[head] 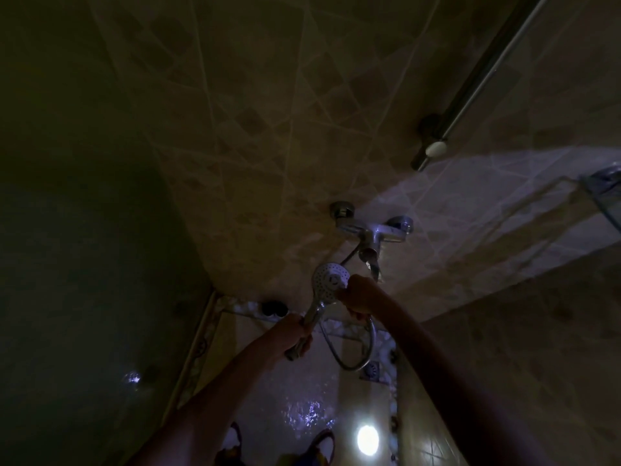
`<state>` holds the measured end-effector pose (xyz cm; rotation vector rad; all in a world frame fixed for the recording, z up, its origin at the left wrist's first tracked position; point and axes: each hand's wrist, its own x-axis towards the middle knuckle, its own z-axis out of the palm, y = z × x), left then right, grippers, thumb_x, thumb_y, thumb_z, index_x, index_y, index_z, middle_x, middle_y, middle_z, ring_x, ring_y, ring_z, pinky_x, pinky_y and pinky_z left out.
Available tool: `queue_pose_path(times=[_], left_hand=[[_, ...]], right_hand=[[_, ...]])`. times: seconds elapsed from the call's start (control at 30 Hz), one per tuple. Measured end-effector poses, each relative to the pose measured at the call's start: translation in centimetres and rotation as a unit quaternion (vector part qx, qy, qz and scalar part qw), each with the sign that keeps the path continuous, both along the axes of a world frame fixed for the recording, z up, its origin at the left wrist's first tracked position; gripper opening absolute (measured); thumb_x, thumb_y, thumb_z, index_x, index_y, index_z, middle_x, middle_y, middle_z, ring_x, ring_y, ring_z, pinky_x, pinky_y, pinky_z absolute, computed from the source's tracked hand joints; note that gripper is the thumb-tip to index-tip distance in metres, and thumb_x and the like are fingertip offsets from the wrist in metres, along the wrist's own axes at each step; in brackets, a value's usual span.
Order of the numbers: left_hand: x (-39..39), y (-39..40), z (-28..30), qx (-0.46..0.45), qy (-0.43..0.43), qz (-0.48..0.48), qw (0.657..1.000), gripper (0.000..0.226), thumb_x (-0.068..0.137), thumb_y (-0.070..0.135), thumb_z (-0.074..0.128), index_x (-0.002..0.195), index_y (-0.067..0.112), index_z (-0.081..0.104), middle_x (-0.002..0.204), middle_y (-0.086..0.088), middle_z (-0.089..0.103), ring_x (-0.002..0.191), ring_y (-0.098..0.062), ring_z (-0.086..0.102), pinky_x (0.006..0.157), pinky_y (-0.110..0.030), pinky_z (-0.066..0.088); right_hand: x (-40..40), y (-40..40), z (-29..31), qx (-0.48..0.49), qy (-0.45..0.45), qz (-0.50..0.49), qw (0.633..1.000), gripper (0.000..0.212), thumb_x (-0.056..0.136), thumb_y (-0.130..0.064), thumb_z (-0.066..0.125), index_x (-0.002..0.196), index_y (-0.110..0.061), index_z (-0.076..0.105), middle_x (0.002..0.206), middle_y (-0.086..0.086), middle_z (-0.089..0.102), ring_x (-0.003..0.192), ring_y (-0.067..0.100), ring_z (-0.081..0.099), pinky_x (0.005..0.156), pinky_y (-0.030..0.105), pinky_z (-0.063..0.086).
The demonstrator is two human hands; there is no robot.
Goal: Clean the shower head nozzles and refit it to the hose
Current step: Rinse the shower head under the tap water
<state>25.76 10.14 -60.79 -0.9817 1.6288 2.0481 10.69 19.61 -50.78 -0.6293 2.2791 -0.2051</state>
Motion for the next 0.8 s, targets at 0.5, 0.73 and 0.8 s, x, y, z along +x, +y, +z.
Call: queue_pose_path(times=[0.5,0.73,0.8], left_hand=[[0.0,0.0,0.3,-0.005,0.008,0.010,1.000,0.030,0.093,-0.005,0.039,0.065,0.005,0.045,0.034,0.001,0.053,0.027,-0.010,0.048,0.034,-0.018,0.033],[0.3,-0.1,0.8,0.002,0.010,0.023,1.000,0.028,0.093,-0.006,0.039,0.068,0.005,0.044,0.037,-0.001,0.052,0.028,-0.012,0.048,0.033,-0.016,0.034],[0.5,-0.3,0.7,-0.004,0.010,0.027,1.000,0.027,0.094,-0.004,0.039,0.070,0.007,0.044,0.038,0.001,0.054,0.029,-0.011,0.049,0.034,-0.016,0.033]], right_hand=[[0.2,0.6,0.1,-0.001,0.007,-0.009,1.000,0.041,0.097,-0.026,0.047,0.059,-0.011,0.047,0.033,-0.003,0.052,0.036,0.009,0.057,0.042,0.020,0.046],[-2.0,0.9,-0.8,-0.051,-0.004,-0.124,0.991,0.042,0.099,-0.024,0.046,0.064,-0.003,0.052,0.051,0.008,0.056,0.027,0.011,0.047,0.038,0.024,0.041],[-2.5,1.6,-1.2,-0.067,0.002,-0.153,0.986,0.040,0.100,-0.028,0.044,0.079,0.002,0.059,0.054,0.012,0.059,0.030,0.014,0.048,0.040,0.026,0.042]])
